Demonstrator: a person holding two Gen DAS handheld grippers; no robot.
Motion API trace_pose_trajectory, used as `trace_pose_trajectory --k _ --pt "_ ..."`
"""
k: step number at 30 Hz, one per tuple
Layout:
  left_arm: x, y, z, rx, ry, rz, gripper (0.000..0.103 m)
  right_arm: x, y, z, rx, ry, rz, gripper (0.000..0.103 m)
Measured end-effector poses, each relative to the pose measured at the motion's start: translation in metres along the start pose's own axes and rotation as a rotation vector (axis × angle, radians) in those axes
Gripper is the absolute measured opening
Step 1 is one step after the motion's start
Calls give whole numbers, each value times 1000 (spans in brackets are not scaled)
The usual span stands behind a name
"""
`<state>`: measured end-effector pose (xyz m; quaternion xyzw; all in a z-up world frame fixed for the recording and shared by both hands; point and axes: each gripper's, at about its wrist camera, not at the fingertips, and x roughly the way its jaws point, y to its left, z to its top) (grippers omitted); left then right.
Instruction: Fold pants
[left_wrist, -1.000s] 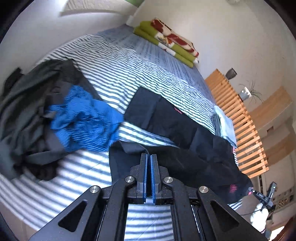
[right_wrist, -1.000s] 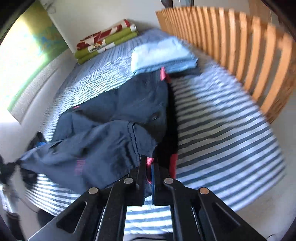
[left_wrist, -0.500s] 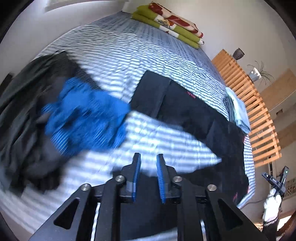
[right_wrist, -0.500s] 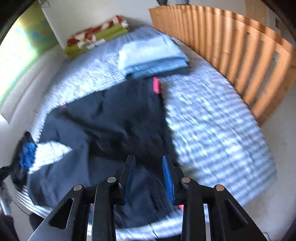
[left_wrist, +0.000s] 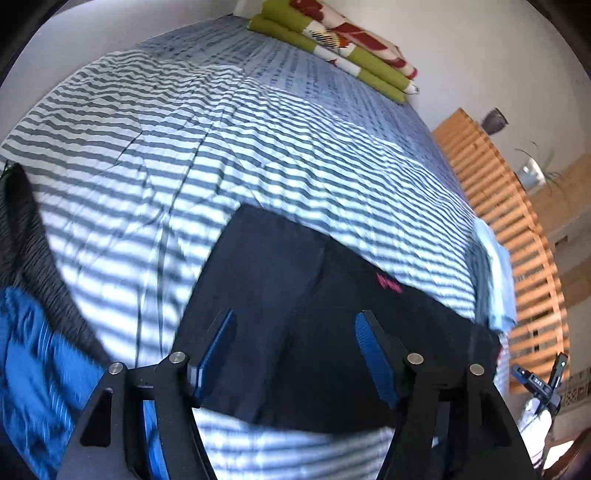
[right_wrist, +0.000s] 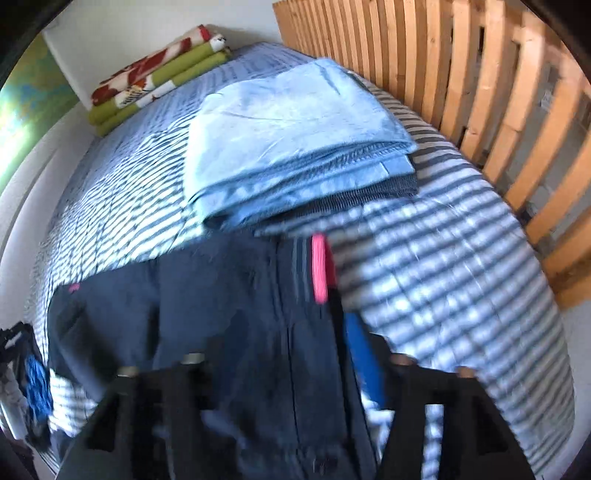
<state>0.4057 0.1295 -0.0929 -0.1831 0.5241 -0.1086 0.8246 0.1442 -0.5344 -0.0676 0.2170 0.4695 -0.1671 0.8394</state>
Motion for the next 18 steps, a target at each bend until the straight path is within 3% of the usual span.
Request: trace_pose_trajectory --k 2,6,10,13,14,16,17,18 --pt "15 3 10 3 0 41 70 18 -4 14 14 3 -34 59" --pt "52 18 27 -78 49 10 72 54 -13 31 64 45 -6 59" --pt "77 20 38 -73 56 70 72 73 -9 37 80 53 58 59" --pt "94 20 40 -57 67 127 72 85 4 35 28 67 12 57" --pt "100 18 39 -39 69 146 71 86 7 34 14 57 -20 47" --pt "105 14 37 -4 54 175 69 84 12 32 -12 38 -54 41" --pt "106 12 36 11 45 187 67 80 13 31 -12 28 -42 33" --pt "108 11 35 23 40 196 67 75 15 29 -15 21 -36 4"
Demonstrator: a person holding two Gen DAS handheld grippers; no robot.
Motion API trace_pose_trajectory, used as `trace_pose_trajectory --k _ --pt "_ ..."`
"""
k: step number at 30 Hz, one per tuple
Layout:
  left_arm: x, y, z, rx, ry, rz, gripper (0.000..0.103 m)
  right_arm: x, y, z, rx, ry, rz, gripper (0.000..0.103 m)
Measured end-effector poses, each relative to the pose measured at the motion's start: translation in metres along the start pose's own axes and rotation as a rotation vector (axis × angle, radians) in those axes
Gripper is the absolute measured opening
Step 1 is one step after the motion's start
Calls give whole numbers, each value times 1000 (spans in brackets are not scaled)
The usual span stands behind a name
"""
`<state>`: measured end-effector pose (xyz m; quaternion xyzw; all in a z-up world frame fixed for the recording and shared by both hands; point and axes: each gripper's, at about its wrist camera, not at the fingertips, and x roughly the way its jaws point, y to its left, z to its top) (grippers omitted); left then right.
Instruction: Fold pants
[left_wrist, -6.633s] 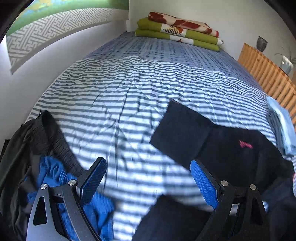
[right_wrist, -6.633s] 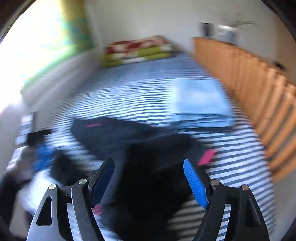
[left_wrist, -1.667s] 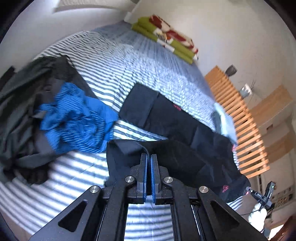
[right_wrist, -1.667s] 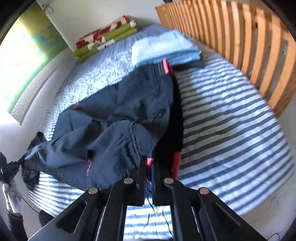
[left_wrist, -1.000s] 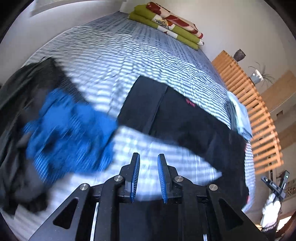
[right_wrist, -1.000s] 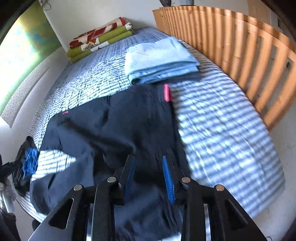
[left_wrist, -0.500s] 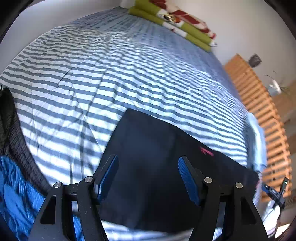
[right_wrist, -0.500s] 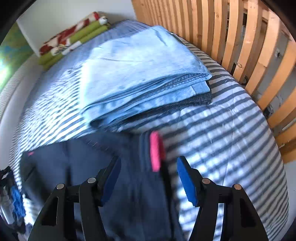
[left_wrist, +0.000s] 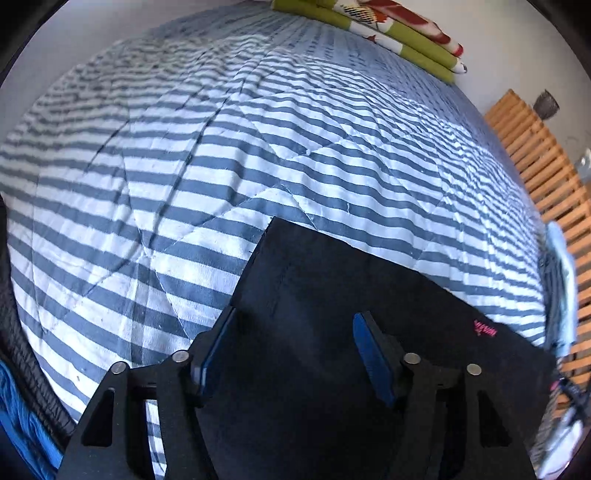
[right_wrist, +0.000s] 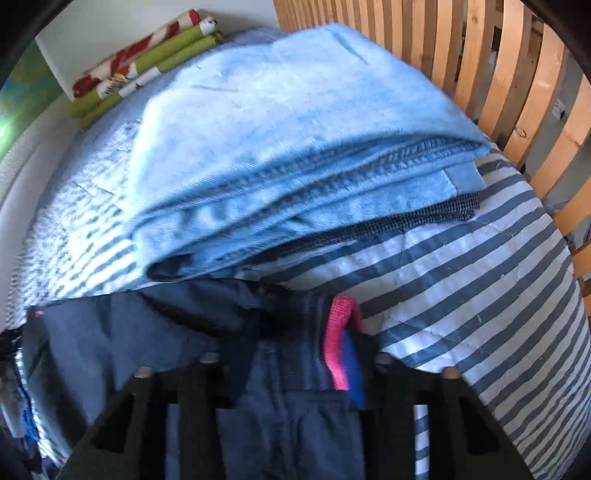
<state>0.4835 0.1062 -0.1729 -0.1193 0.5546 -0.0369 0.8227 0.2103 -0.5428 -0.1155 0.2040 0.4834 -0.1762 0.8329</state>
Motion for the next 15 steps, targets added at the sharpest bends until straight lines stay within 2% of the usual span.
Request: trace_pose_trajectory --k 4,7,9,11,13,15 --pt "3 4 3 -13 -10 -16 67 -38 9 2 -60 -105 -47 6" --pt "2 6 2 1 -19 8 66 -48 6 11 -36 -157 -86 5" --pt "-4 9 -1 -1 -12 -1 66 -34 12 13 -78 -138 -156 6" --pt "-20 10 -7 5 -36 -29 65 -13 20 13 -124 -56 -214 9" --pt "-41 1 -20 67 -52 -56 65 -16 14 8 -96 -42 -209 19" --pt "-63 -15 -43 159 -50 -101 65 -36 10 2 -69 -92 -214 38"
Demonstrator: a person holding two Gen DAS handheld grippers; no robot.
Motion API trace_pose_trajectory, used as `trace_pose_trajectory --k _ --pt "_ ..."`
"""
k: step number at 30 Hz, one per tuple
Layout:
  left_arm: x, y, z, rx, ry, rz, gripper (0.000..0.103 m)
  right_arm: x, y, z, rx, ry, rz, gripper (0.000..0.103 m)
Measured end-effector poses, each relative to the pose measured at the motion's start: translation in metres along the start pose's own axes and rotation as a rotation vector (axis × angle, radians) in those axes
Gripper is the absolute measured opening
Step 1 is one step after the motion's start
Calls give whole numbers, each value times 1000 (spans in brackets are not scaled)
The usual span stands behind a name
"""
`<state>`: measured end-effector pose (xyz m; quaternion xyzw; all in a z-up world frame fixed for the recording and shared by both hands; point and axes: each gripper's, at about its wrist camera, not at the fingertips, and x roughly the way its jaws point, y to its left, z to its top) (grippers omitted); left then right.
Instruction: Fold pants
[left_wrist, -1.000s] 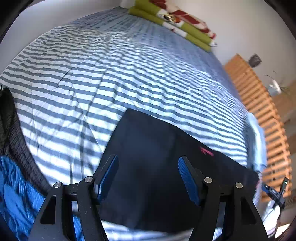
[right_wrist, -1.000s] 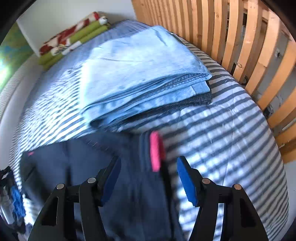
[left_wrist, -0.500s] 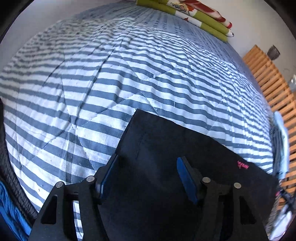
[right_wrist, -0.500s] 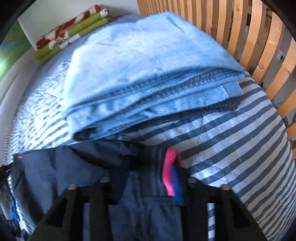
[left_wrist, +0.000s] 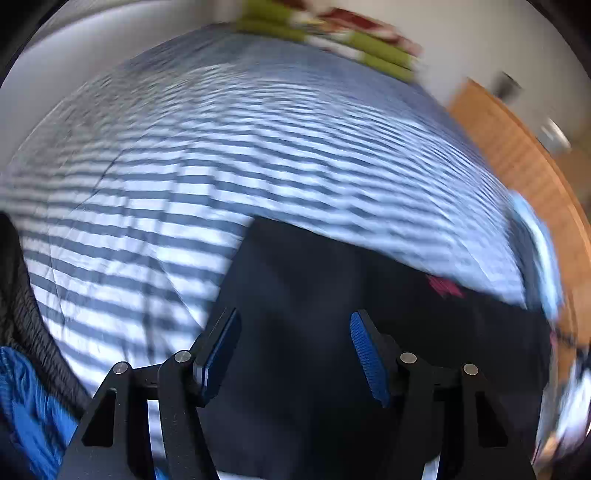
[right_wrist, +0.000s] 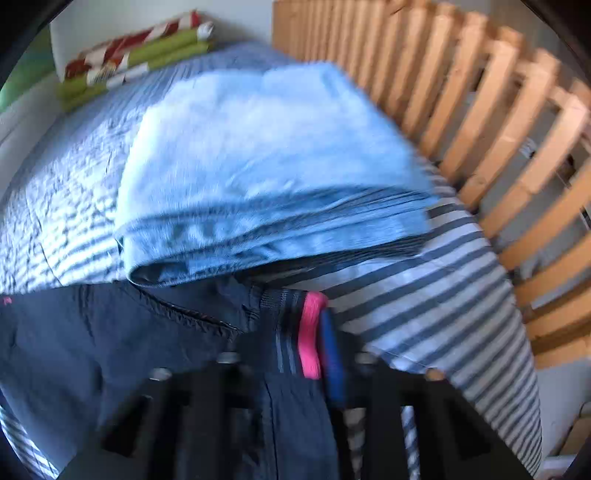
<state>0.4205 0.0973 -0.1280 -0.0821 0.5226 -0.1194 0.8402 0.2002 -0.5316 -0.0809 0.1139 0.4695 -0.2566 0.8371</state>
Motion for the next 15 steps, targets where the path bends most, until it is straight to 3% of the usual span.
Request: trace_pose_trajectory --k 3,6,8,11,15 --pt "-13 -39 -30 102 53 -111 65 -35 -6 -13 23 -48 47 38" --pt "-14 -81 -58 221 99 -168 65 -68 6 -33 -7 -39 173 38" --pt "-10 -97 -70 271 109 -145 65 -85 32 -49 -92 -30 228 38" --pt "5 -92 -82 231 182 -110 65 -100 76 -72 -202 -9 313 38" --pt "16 -58 -102 214 233 79 64 -98 142 -105 -342 47 359 38"
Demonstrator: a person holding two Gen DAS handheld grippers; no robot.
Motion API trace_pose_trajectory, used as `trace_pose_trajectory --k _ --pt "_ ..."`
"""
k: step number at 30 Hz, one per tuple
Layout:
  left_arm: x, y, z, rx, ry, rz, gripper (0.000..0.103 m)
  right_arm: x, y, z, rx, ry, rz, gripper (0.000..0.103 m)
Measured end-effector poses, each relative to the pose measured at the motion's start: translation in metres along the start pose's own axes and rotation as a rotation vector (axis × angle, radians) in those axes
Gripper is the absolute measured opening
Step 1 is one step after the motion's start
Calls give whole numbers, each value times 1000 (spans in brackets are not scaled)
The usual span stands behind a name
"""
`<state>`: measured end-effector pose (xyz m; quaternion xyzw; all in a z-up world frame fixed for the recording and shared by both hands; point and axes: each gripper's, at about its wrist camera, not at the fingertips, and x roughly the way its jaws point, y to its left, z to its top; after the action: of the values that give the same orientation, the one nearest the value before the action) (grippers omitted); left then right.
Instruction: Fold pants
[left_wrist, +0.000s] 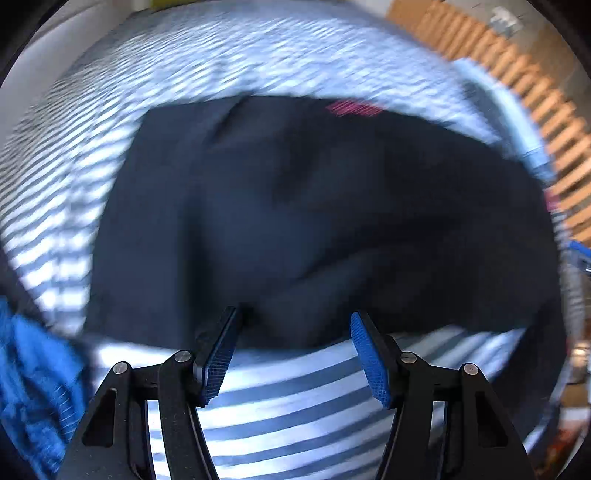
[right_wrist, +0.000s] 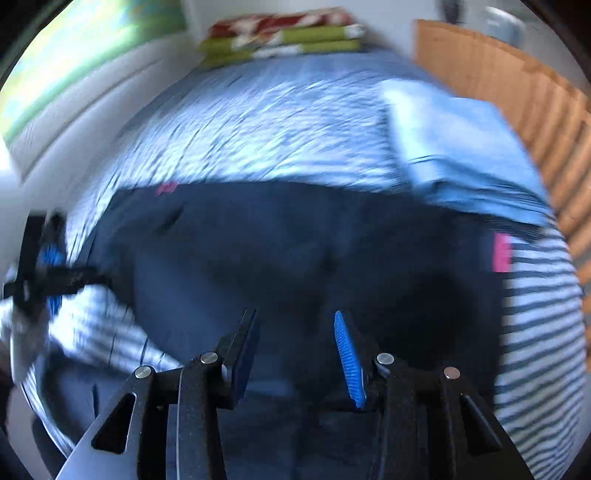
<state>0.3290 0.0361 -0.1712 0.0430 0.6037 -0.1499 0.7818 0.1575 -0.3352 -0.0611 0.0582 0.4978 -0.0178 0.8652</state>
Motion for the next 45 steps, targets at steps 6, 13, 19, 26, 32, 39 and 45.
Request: trace_pose_trajectory --k 6,13,19,26,32,39,45 --pt "-53 37 -39 -71 -54 34 63 37 23 -27 -53 148 -33 38" --pt "-166 70 -127 -151 -188 -47 65 -83 -24 -70 68 8 -19 40" --pt "-188 77 -233 -195 -139 -71 67 -125 -56 -133 150 12 -75 40" --pt "-143 85 -309 -272 -16 -158 68 -127 -104 -190 315 42 -116 42" --pt "-115 55 -320 -203 34 -210 78 -120 -137 -211 383 90 -153 50" --pt "-92 22 -310 -121 33 -181 66 -90 -148 -211 354 147 -196 54" --pt "-93 18 -305 -115 24 -194 23 -70 -166 -217 403 217 -178 56"
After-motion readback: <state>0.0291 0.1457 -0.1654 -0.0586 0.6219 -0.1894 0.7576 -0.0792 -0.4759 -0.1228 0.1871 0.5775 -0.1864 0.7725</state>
